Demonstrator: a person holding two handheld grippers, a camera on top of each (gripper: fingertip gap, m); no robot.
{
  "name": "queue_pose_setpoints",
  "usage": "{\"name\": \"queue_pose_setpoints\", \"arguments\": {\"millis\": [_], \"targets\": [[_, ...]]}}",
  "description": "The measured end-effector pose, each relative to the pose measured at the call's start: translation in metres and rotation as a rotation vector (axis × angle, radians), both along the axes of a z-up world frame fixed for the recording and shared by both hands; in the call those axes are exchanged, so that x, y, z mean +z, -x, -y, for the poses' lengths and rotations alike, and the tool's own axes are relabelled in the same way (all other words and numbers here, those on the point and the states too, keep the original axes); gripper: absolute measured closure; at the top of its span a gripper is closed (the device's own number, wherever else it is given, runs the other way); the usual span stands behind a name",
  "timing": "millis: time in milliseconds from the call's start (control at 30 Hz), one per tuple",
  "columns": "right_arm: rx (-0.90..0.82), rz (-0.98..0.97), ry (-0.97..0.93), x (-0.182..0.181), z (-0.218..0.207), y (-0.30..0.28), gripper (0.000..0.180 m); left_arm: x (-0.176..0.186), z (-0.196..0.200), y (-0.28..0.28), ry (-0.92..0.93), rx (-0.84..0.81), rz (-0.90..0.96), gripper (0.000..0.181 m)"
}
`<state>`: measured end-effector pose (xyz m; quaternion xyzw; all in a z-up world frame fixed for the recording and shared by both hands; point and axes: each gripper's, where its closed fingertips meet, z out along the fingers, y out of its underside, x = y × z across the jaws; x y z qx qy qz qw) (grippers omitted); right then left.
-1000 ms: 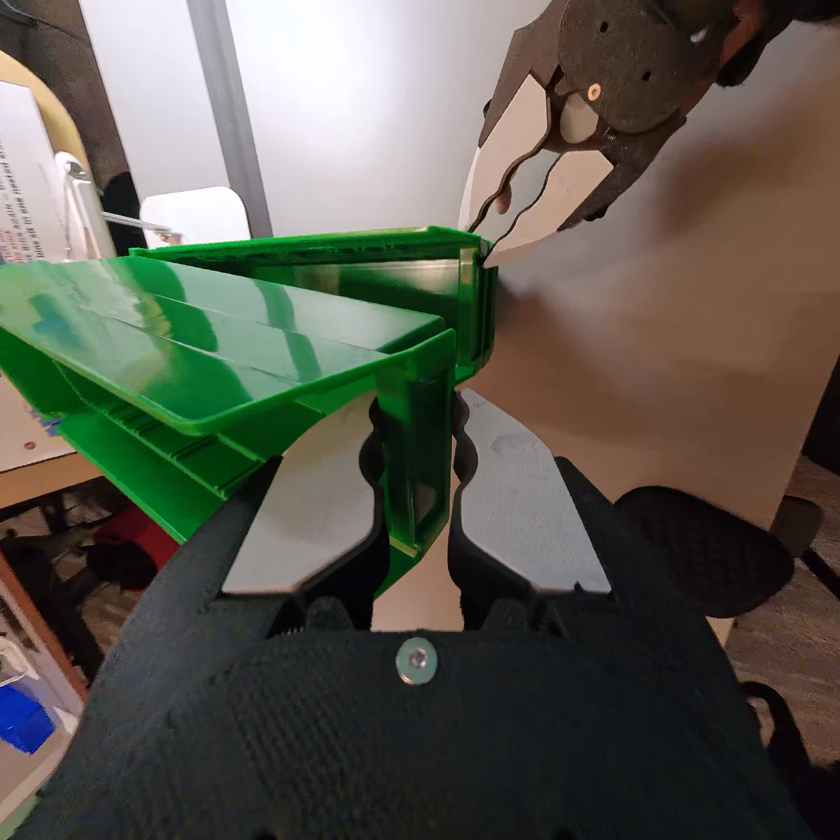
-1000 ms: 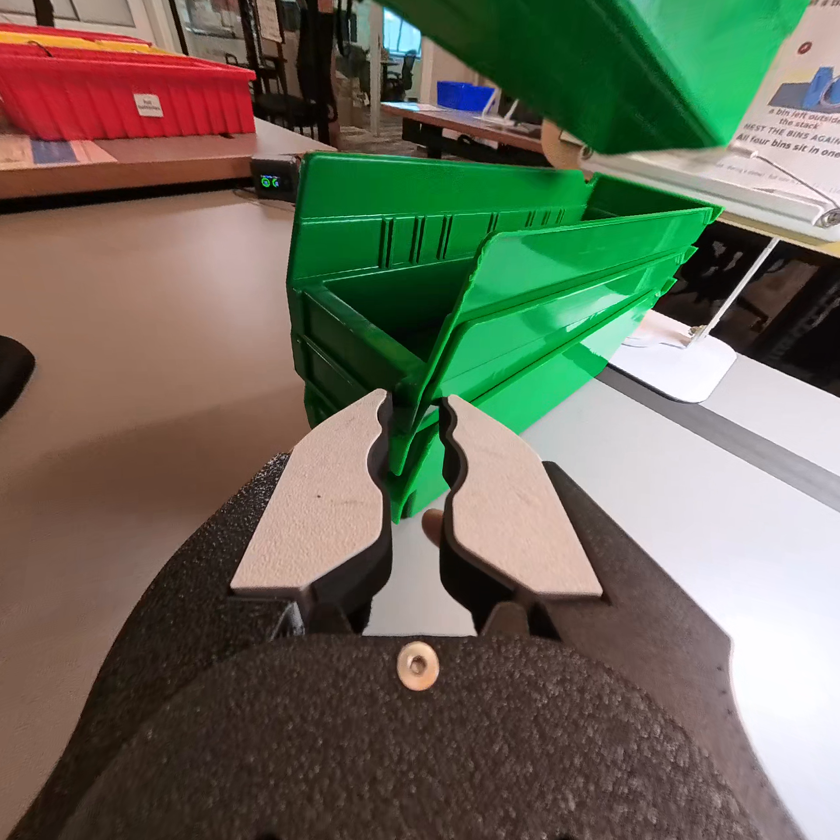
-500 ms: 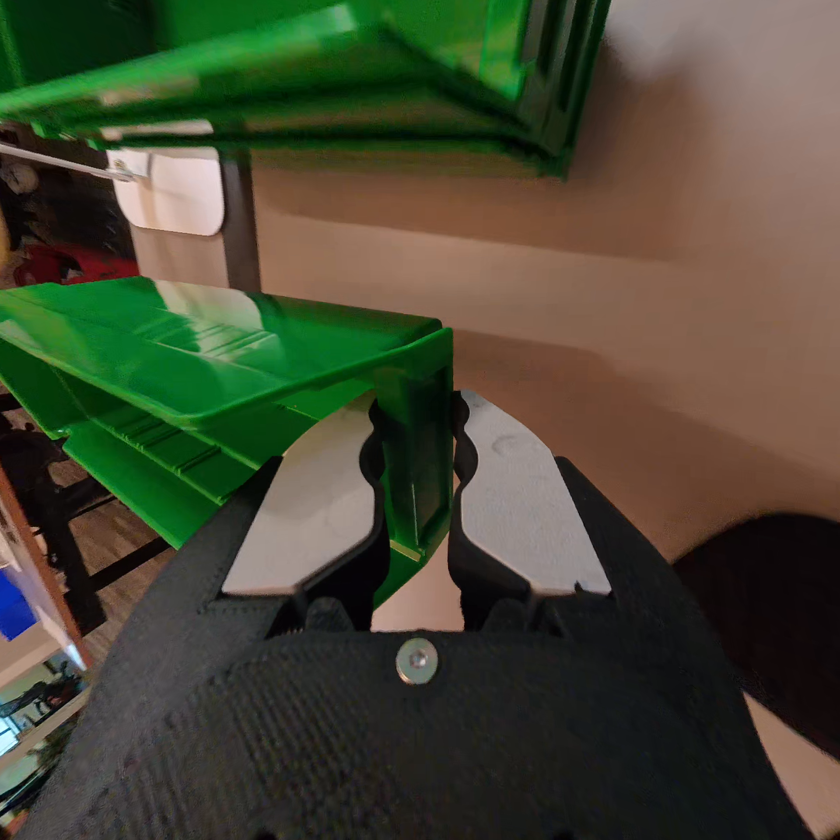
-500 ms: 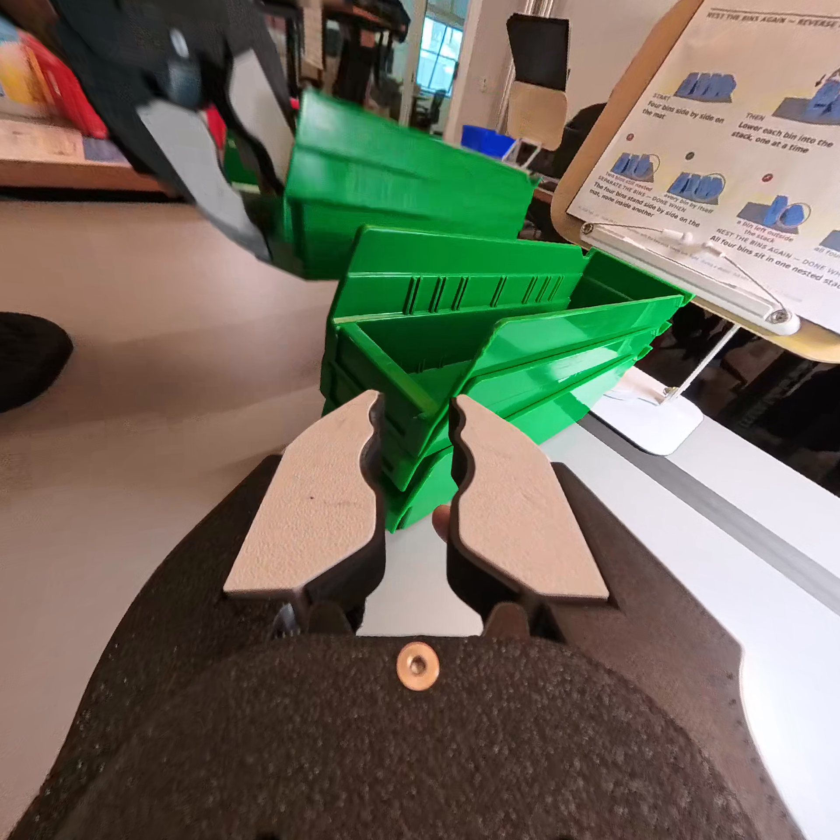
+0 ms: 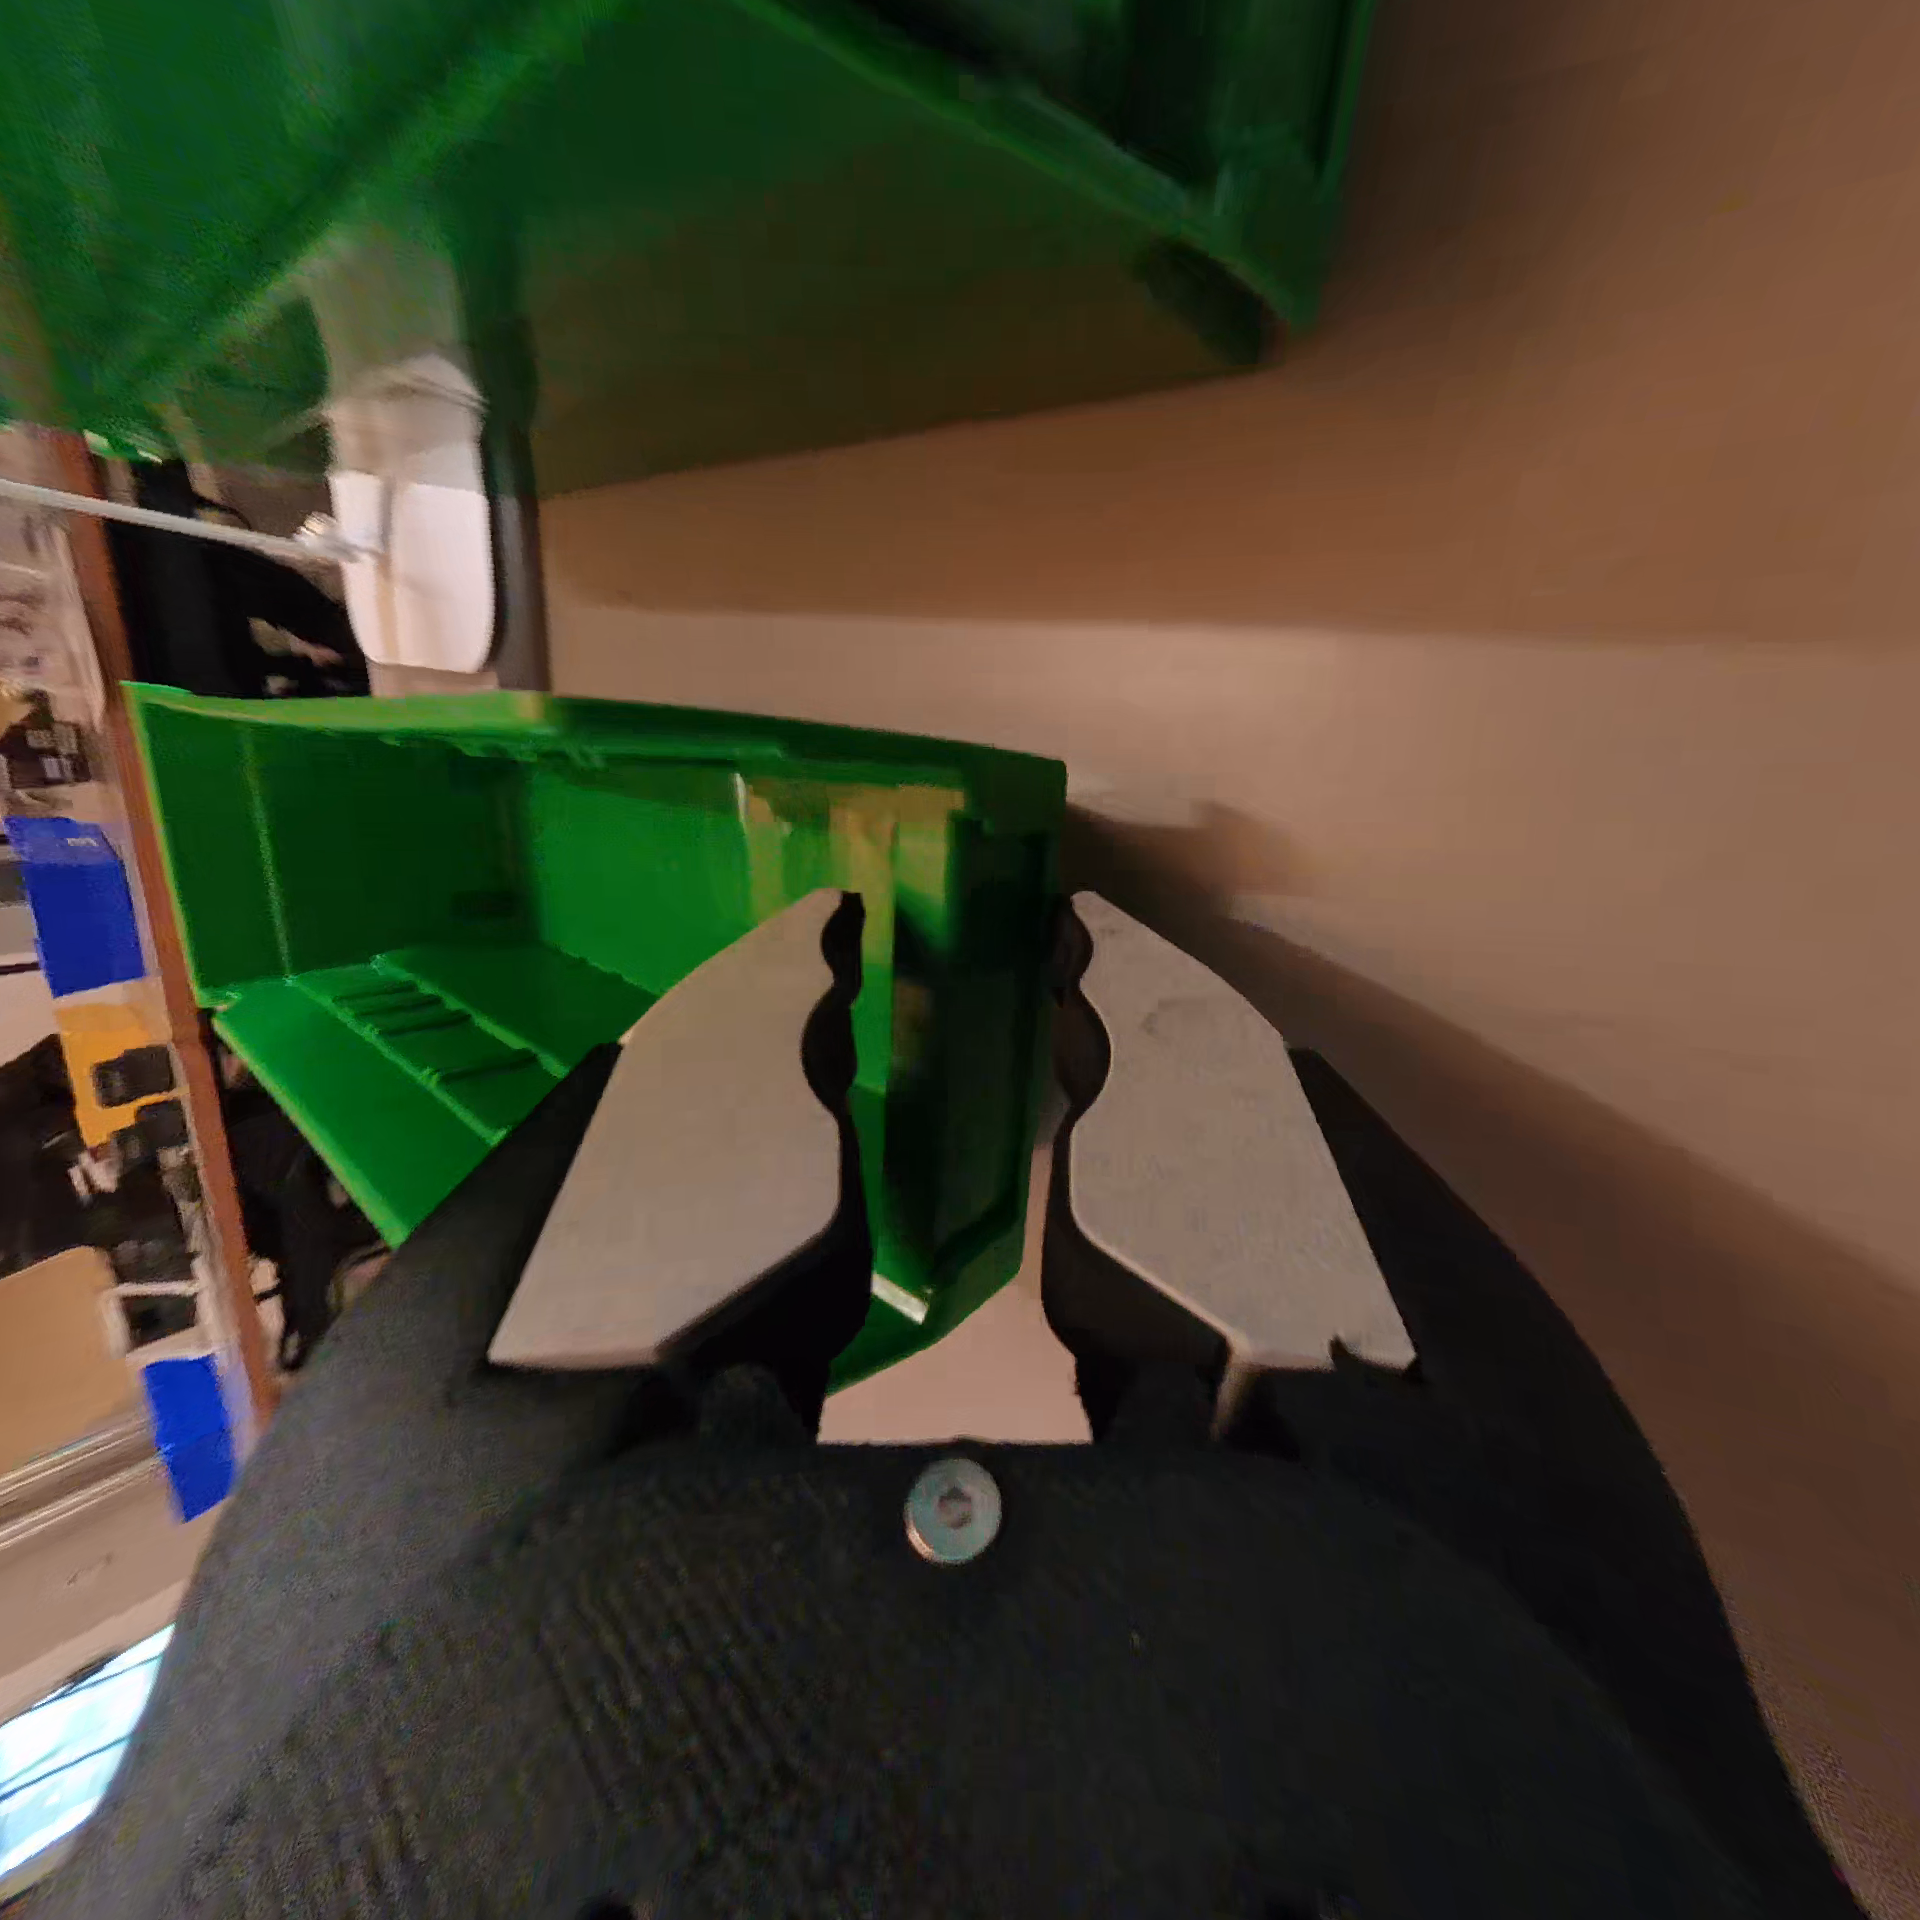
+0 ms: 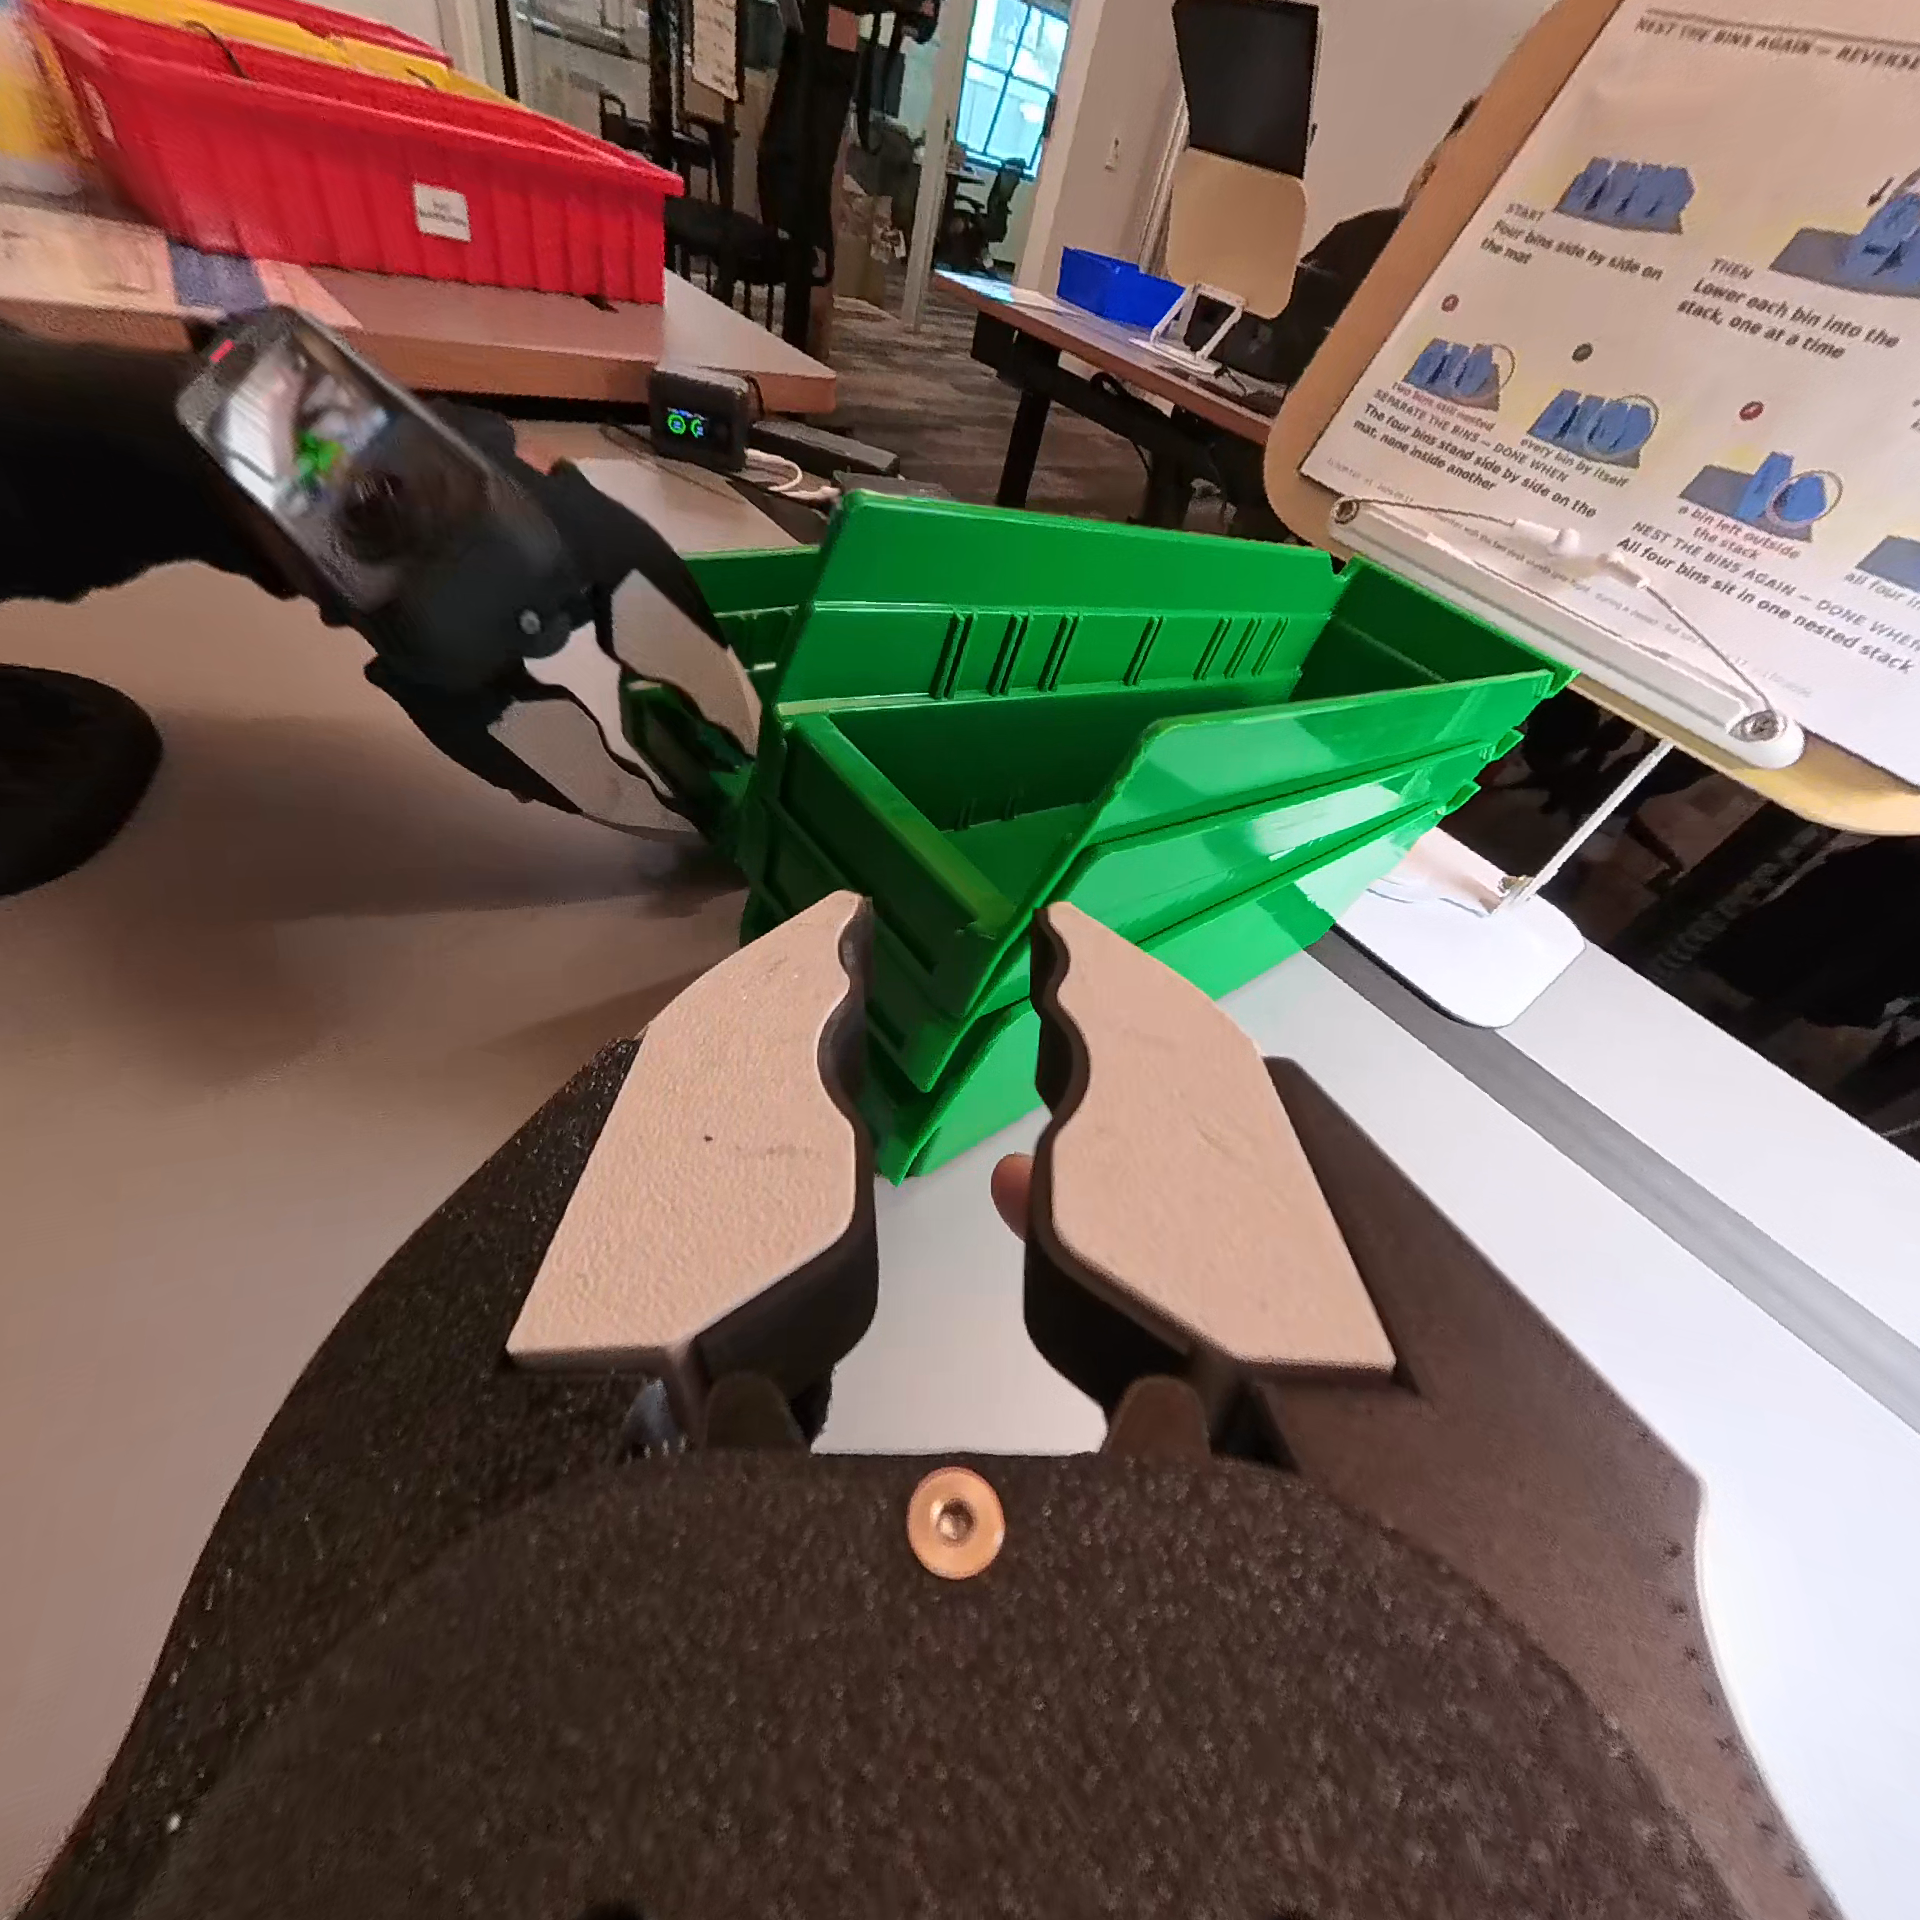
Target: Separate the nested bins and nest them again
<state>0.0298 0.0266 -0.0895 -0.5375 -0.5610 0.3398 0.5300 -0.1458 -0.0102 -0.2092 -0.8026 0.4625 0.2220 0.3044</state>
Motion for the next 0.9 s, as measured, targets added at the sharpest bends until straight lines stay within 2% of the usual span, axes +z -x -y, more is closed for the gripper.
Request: {"name": "queue_pose_setpoints", "arguments": {"millis": [67, 233, 367, 567, 700, 900], "targets": [[0.006, 0.017, -0.026, 0.002, 0.004, -0.003, 0.151, 0.018, 0.001, -0.014, -0.08, -0.003, 0.154, 0.135], [0.073, 0.136, -0.142, 0.011, 0.017, -0.001, 0.15, 0.08, 0.011, -0.055, -0.322, 0.006, 0.678, 0.127], [0.178, 0.293, -0.302, 0.021, 0.034, 0.023, 0.148, 0.088, 0.009, -0.077, -0.379, 0.061, 0.895, 0.125], [0.242, 0.69, -0.537, -0.003, 0.029, 0.063, 0.129, 0.066, -0.017, -0.09, -0.391, 0.122, 0.882, 0.127], [0.238, 0.91, -0.563, -0.036, 0.013, 0.071, 0.137, 0.059, -0.024, -0.093, -0.397, 0.122, 0.879, 0.138], [0.257, 0.95, -0.482, -0.047, 0.01, 0.073, 0.15, 0.06, -0.023, -0.094, -0.4, 0.1, 0.894, 0.143]]}}
